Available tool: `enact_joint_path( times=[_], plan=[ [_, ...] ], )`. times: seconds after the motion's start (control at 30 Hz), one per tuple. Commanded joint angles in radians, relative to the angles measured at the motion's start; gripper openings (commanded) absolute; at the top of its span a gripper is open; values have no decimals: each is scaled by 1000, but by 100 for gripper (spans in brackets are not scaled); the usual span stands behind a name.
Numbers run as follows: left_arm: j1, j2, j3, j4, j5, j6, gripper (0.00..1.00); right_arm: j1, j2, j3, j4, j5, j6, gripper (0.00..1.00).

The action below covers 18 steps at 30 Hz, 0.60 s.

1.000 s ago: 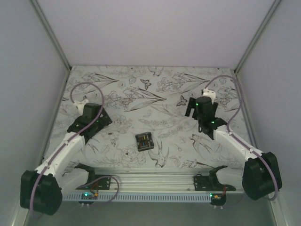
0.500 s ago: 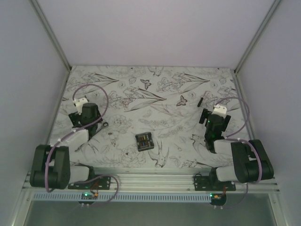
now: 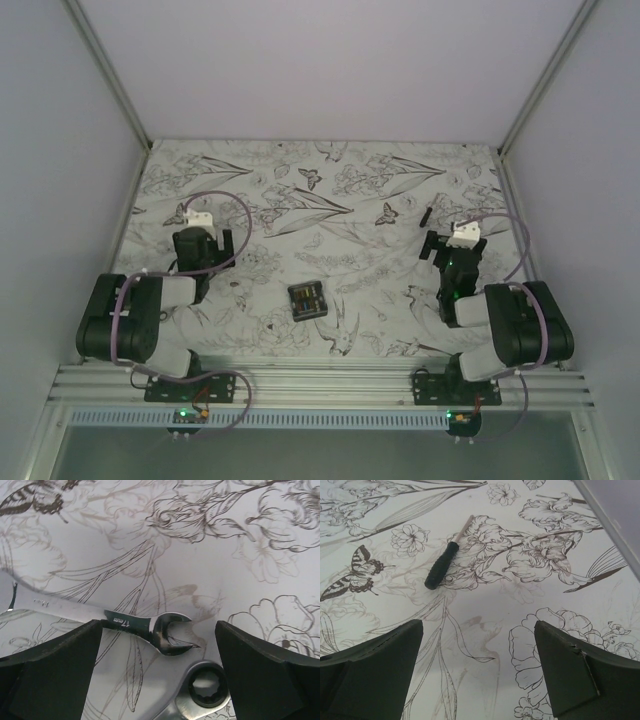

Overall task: Snap on the fuse box
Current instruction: Reset both arms

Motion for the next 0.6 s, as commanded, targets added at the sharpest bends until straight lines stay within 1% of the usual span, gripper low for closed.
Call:
enact_joint_path(
  times=[0.0,0.03,0.17,0.2,0.57],
  plan=[
    [12,9,-14,88,118,51,100,-56,11,48,3,-137,-7,100],
    [12,9,-14,88,118,51,100,-57,19,46,28,-137,-6,100],
    [12,10,-14,87,119,51,100,-57,11,48,6,-138,-5,100],
    [12,9,-15,88,119,51,100,-57,18,44,26,-136,-7,100],
    [10,9,-14,87,117,54,100,-57,14,47,18,-137,-7,100]
  ],
)
